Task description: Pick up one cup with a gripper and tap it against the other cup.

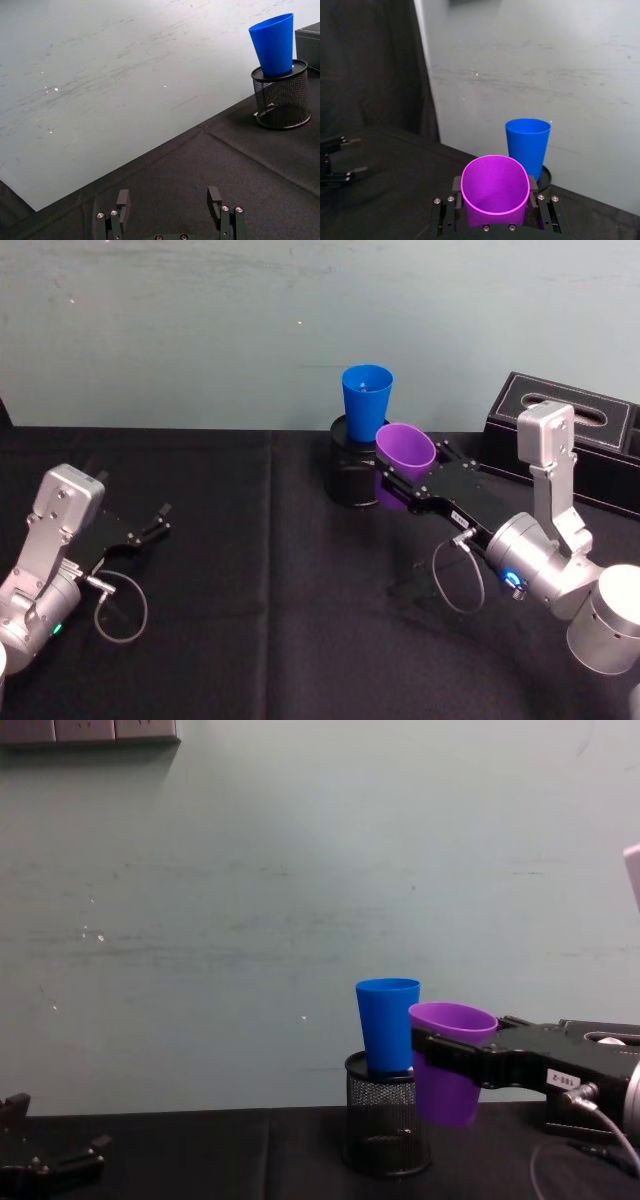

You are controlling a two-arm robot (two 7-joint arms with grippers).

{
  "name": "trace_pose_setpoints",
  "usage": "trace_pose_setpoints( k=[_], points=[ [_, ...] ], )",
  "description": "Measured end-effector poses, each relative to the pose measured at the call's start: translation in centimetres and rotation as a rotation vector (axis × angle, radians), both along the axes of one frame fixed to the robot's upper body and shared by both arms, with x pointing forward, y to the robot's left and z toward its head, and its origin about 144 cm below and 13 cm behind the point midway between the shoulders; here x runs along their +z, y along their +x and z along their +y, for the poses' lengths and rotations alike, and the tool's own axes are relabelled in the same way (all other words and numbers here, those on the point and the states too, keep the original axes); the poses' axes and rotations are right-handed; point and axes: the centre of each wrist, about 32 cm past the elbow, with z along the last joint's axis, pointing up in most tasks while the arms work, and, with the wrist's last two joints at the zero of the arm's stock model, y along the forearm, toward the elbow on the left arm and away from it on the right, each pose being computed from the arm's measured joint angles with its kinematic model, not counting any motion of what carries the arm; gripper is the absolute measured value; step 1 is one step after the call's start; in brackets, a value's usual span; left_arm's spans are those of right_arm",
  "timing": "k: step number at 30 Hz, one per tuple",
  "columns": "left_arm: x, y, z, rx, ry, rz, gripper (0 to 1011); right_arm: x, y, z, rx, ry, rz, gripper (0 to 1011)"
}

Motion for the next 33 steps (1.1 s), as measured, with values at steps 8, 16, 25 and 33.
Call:
trace_pose_setpoints(
  k=[8,16,25,33],
  points=[
    [0.0,0.0,0.0,0.000,0.000,0.000,1011,0.3,-0.3,-0.6,0.028,0.003,0.018,733],
    [0.0,0.0,0.0,0.000,0.000,0.000,1011,-0.5,-1.0,-1.1,0.038,-0.014,0.038,733],
    [0.0,0.0,0.0,0.000,0.000,0.000,1011,-1.5,-1.6,-1.2,0.041,-0.046,0.046,733],
    [0.0,0.0,0.0,0.000,0.000,0.000,1011,-2.4,-2.1,-1.3,0.040,-0.051,0.059,733]
  ],
)
